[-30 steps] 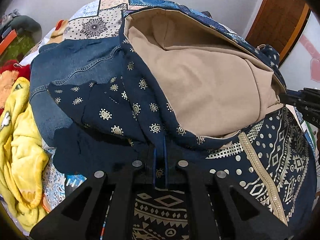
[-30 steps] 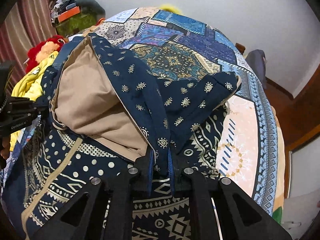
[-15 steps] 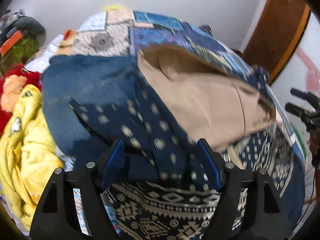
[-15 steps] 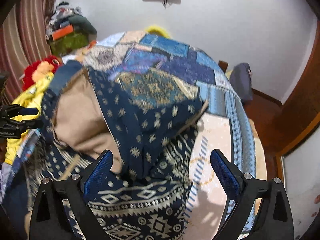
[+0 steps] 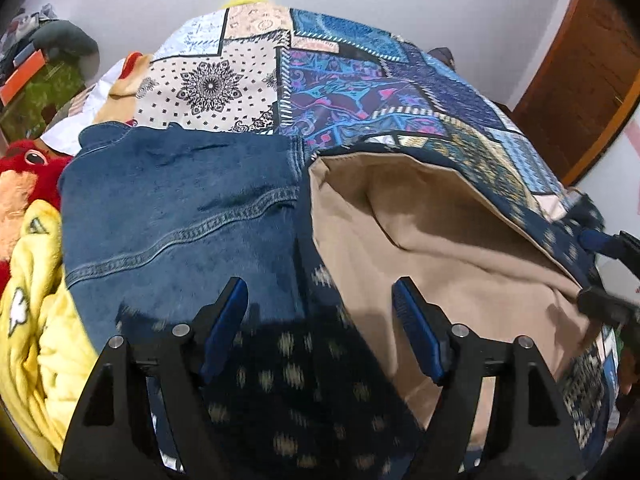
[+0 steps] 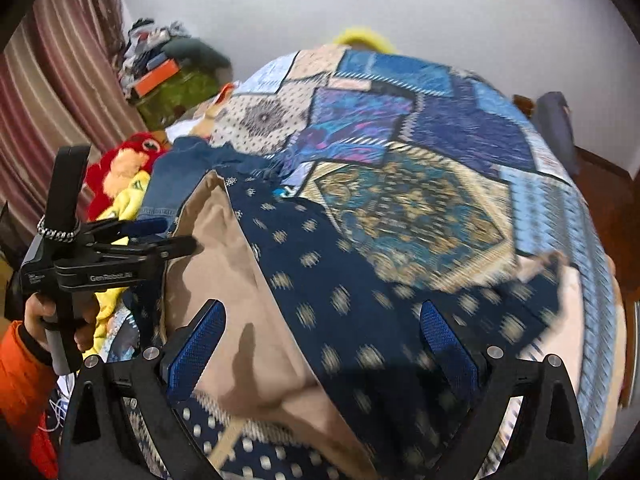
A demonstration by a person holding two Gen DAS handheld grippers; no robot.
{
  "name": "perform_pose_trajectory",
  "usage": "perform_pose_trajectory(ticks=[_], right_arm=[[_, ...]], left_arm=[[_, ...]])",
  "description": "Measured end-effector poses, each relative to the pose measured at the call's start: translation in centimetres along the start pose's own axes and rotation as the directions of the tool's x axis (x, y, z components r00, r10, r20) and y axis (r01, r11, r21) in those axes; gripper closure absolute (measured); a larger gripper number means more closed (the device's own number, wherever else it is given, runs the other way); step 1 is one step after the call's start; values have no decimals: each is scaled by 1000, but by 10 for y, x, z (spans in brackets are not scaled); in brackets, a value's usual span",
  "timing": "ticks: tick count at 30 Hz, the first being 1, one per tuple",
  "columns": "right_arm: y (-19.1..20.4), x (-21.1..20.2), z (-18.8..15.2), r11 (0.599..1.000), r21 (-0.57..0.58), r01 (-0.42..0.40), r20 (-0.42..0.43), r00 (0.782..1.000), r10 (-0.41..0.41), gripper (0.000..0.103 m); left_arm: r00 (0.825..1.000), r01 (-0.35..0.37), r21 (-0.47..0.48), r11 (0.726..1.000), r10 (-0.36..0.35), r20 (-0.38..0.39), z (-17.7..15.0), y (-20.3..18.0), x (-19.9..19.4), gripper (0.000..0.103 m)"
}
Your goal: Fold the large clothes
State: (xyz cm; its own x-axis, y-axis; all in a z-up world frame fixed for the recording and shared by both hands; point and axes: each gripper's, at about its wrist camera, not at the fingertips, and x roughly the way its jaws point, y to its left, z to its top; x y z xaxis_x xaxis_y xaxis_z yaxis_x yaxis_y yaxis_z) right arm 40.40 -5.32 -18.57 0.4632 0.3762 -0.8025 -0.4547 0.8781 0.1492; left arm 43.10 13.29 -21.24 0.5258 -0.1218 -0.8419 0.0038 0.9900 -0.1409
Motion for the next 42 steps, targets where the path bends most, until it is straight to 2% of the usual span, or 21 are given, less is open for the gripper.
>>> perform_pose_trajectory(ticks=[3, 4, 5, 6, 7, 8, 9, 10, 11, 12, 13, 19, 23, 27, 33, 35, 38, 40, 42], right_arm=[[5, 24, 13, 1000, -2, -7, -8, 1000, 7, 9], [5, 28, 15, 1000, 5, -23, -11, 1000, 23, 18], [4, 35, 19, 999, 24, -41, -20, 999, 42, 25], [2, 38, 21, 998, 38, -48, -24, 999, 49, 38], [-1, 42, 22, 997, 53, -55, -26, 998, 57, 49], [-3, 44, 24, 996, 67, -59, -21, 998, 60, 54], [-5, 44, 25, 995, 74, -63, -18, 998, 64, 67], [-7, 43, 25, 994, 79, -72, -14, 997, 73, 77], [-10, 40, 25, 992, 89, -86, -6, 996, 87, 81], [-13, 33, 25, 990, 100, -101, 10, 995, 100, 88], [-14, 27, 24, 988, 104, -111, 22, 994, 109, 90], [-6, -30, 13, 990, 60, -127, 86, 989, 121, 94], [2, -79, -6, 990, 30, -137, 135, 982, 131, 94], [14, -123, -37, 989, 7, -147, 153, 978, 144, 94], [18, -156, -89, 990, 17, -143, 129, 982, 140, 94], [19, -161, -108, 991, 13, -131, 112, 985, 129, 94], [20, -161, -130, 992, 15, -122, 85, 989, 120, 94], [22, -161, -145, 994, 6, -110, 65, 992, 109, 94], [24, -161, -157, 995, 3, -100, 48, 994, 100, 93]], left_arm=[[1000, 6, -14, 1000, -6, -7, 9, 1, 15, 30], [1000, 6, -16, 1000, -6, -2, 12, 1, 18, 32], [1000, 4, -12, 1000, -4, 6, 15, 0, 21, 38], [1000, 2, -6, 1000, -2, 14, 16, -1, 23, 49], [1000, -1, 7, 1000, 1, 23, 19, -3, 25, 55], [1000, -5, 15, 1000, 4, 28, 21, -5, 26, 67], [999, -7, 18, 1000, 6, 32, 22, -6, 26, 82], [999, -3, 23, 1000, 2, 36, 23, -7, 26, 90], [999, 3, 30, 1000, -4, 46, 23, -10, 22, 95], [998, 7, 41, 999, -10, 63, 22, -13, 16, 96], [996, 16, 56, 998, -21, 85, 21, -16, 8, 96], [977, 52, 178, 983, -87, 196, 4, -49, -68, 97], [966, 57, 259, 964, -119, 230, -20, -72, -116, 97], [963, 70, 302, 951, -143, 227, -48, -85, -146, 97], [970, 119, 316, 941, -178, 168, -96, -89, -164, 97], [972, 156, 306, 939, -201, 120, -113, -86, -160, 97], [978, 174, 305, 936, -200, 56, -136, -87, -150, 96], [981, 180, 304, 935, -194, 15, -152, -87, -141, 94], [982, 182, 296, 938, -187, -9, -163, -84, -134, 86]])
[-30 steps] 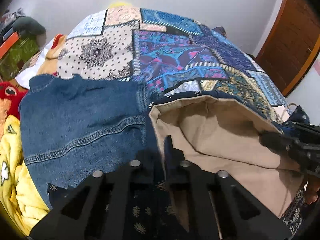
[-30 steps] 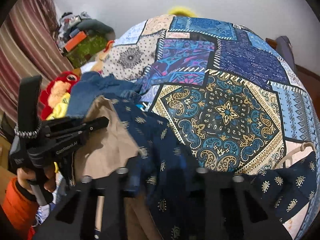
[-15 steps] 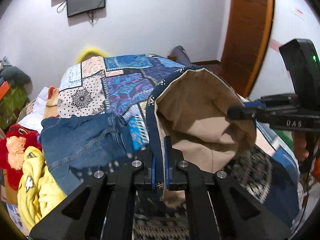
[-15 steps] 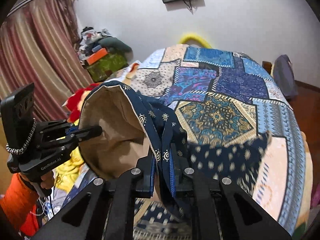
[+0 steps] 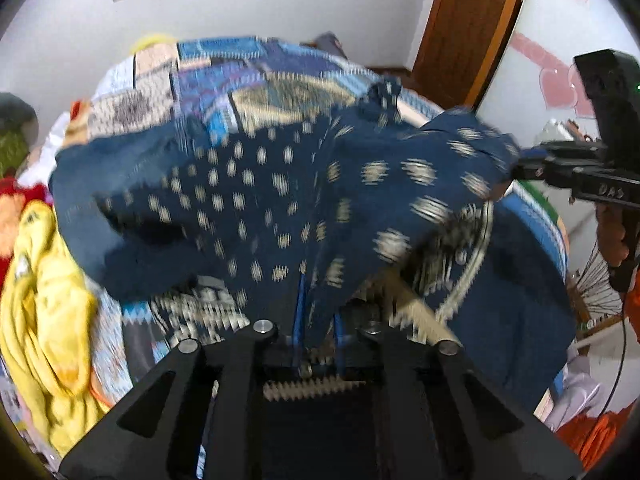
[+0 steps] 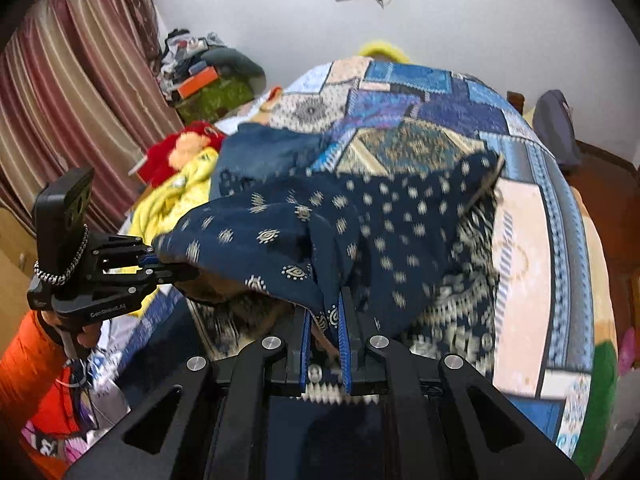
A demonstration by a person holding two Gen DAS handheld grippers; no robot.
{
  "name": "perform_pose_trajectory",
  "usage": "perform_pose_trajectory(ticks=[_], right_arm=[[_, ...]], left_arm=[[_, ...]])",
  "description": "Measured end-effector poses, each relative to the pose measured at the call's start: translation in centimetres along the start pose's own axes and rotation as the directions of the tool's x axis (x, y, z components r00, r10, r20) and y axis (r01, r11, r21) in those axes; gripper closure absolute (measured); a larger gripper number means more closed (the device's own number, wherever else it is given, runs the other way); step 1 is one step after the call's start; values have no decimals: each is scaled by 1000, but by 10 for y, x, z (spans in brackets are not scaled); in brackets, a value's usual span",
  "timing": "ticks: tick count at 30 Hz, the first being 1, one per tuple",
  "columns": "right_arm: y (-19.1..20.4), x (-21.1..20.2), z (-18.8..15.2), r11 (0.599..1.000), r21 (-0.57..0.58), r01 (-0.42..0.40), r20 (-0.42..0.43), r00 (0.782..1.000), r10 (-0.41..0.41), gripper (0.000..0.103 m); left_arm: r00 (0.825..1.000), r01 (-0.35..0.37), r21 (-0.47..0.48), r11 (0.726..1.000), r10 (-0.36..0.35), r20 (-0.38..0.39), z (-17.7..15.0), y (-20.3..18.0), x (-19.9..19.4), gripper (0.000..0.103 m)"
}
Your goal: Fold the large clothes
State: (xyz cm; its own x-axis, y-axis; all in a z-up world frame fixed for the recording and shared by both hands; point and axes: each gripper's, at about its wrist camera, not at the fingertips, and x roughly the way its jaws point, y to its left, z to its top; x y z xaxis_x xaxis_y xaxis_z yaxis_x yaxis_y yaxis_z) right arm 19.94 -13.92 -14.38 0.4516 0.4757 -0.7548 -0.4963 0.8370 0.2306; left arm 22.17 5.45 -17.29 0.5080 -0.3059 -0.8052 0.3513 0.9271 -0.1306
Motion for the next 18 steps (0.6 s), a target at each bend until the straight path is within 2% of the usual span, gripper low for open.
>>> perform_pose_trajectory(ticks=[3, 8, 11, 13, 18], right_arm=[[0, 3, -16, 1000, 8, -11, -52, 999, 12, 93], [-7, 4, -45, 1000, 19, -6, -118, 993, 9, 93], [-13, 2, -61, 998, 1, 70, -143, 987, -69, 93], [-19, 2, -69, 993, -13, 118, -158, 980, -119, 93], [-35, 11, -91, 973, -49, 225, -199, 952, -231, 93]], left_arm=[[999, 2, -18, 1000, -3, -48, -24, 0, 12, 75], [994, -13, -39, 999, 9, -110, -52, 1, 30, 74], [987, -66, -12, 998, 63, -145, -65, 2, 38, 74], [985, -71, -14, 997, 68, -158, -70, 7, 38, 71], [988, -94, -54, 994, 86, -131, -78, 22, 17, 52]])
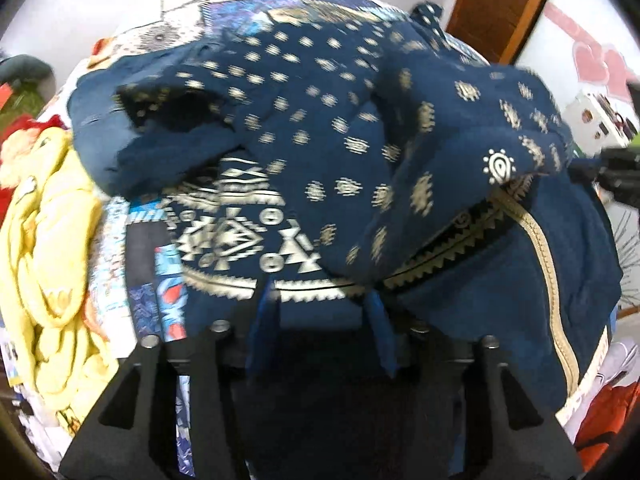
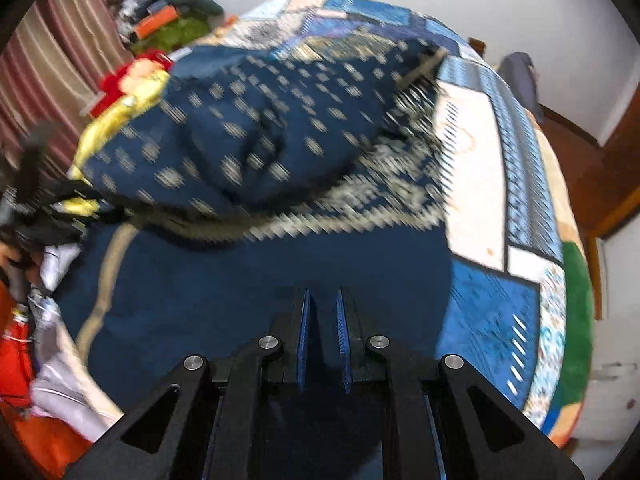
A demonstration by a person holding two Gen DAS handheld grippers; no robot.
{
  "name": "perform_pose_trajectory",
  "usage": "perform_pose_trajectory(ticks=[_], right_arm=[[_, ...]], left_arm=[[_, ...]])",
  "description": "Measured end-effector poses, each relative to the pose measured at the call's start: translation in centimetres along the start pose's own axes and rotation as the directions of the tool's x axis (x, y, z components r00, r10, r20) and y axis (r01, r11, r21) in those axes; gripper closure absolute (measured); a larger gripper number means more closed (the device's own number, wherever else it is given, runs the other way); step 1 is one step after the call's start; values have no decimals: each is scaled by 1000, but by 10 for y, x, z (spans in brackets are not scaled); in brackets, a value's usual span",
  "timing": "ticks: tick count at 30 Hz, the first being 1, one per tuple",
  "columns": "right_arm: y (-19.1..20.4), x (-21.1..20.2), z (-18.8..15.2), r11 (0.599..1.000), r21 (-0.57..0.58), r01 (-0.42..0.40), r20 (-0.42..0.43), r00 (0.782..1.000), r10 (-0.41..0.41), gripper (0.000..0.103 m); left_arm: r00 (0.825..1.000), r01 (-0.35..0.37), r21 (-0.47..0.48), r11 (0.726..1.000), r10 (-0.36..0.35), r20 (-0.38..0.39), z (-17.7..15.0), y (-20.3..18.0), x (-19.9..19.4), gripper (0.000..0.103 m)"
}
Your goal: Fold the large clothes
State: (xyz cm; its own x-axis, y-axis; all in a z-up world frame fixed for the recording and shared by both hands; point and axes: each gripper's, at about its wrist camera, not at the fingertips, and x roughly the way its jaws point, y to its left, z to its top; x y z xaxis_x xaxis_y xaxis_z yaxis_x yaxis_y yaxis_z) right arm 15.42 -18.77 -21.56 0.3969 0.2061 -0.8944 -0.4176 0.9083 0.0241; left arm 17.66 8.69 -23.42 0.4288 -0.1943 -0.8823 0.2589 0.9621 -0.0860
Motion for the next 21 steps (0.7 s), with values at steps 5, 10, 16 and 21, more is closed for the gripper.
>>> perform_pose_trajectory(ticks=[5, 10, 16, 21], right_arm=[[-7, 1, -12, 988, -4, 157, 40, 987, -156, 93], [-18, 2, -12, 986, 38, 161, 39, 986, -162, 93], [-28, 2, -10, 988, 84, 127, 21, 991, -129, 93], [-31, -1, -15, 982, 111, 153, 14, 988, -155, 93]], left_arm=[[997, -72, -64, 995, 75, 36, -9, 29, -20, 45], [990, -134, -156, 979, 139, 19, -26, 71, -29, 42], [999, -49, -272, 961, 44, -26, -47, 102, -19, 41], [996, 46, -330, 943, -69, -58, -69, 103, -2, 41]])
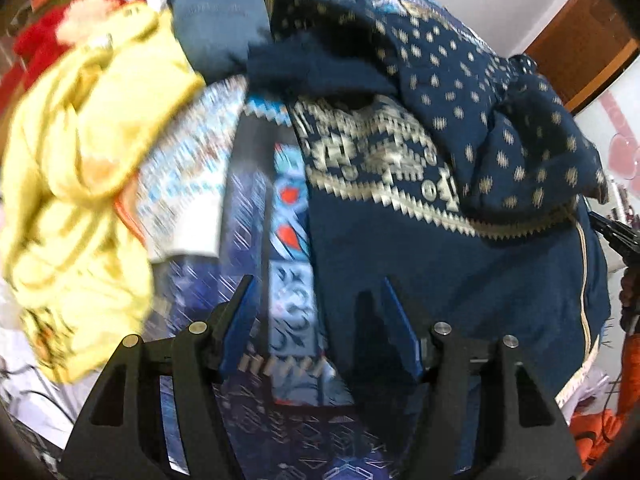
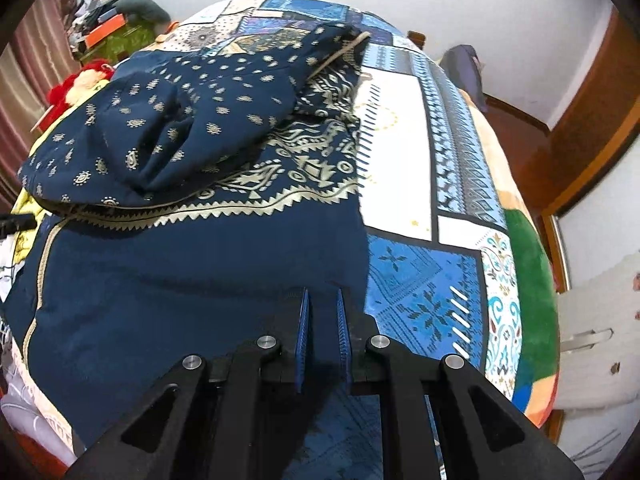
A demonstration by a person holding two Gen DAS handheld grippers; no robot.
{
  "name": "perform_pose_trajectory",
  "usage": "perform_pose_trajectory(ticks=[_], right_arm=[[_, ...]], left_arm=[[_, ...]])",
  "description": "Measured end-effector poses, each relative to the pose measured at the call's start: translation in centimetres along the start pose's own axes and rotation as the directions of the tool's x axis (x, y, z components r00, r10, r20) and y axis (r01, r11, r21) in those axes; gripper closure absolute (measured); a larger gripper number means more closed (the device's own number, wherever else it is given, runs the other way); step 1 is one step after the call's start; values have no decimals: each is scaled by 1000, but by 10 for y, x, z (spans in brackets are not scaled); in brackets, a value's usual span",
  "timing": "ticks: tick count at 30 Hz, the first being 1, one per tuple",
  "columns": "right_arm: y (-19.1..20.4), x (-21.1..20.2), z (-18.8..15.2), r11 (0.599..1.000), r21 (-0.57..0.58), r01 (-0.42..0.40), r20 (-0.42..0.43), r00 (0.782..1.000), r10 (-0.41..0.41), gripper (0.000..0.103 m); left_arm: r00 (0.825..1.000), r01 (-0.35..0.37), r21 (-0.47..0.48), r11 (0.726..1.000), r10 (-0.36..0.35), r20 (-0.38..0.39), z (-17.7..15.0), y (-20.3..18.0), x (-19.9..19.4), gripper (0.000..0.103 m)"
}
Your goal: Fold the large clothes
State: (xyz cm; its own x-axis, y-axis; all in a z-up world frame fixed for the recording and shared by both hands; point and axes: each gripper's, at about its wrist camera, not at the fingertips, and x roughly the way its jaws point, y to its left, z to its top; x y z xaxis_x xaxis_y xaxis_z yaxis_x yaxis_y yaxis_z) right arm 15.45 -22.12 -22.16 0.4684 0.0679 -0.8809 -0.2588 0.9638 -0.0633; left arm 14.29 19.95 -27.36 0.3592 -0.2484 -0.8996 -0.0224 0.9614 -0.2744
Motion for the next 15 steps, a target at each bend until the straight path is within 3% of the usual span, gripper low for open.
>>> perform_pose_trajectory(ticks=[2, 4, 5, 8, 11, 15], right_arm=[[-2, 0, -3, 995, -10, 94, -13, 995, -95, 90], [-10, -6, -7, 987, 3, 159, 8, 987, -159, 37], [-14, -9, -9, 987, 14, 163, 17, 986, -163, 29], [-32, -19, -16, 994, 99, 35, 4, 999, -36, 27], [-39, -24, -21, 965, 191, -178, 25, 984, 177, 27], [-32, -7, -25, 936, 237, -260, -5, 963, 269, 27]], left_arm=[[999, 29, -12, 1000, -30, -35, -7, -1, 11, 41], [996, 57, -17, 998, -58, -69, -12, -3, 22, 41], [994, 72, -21, 997, -73, -78, -13, -4, 26, 41], [994, 88, -21, 996, -89, -61, -16, -9, 28, 40], [985, 158, -53, 986, -161, -60, -17, -13, 29, 40], [985, 163, -44, 986, -165, -46, -19, -20, 27, 44]])
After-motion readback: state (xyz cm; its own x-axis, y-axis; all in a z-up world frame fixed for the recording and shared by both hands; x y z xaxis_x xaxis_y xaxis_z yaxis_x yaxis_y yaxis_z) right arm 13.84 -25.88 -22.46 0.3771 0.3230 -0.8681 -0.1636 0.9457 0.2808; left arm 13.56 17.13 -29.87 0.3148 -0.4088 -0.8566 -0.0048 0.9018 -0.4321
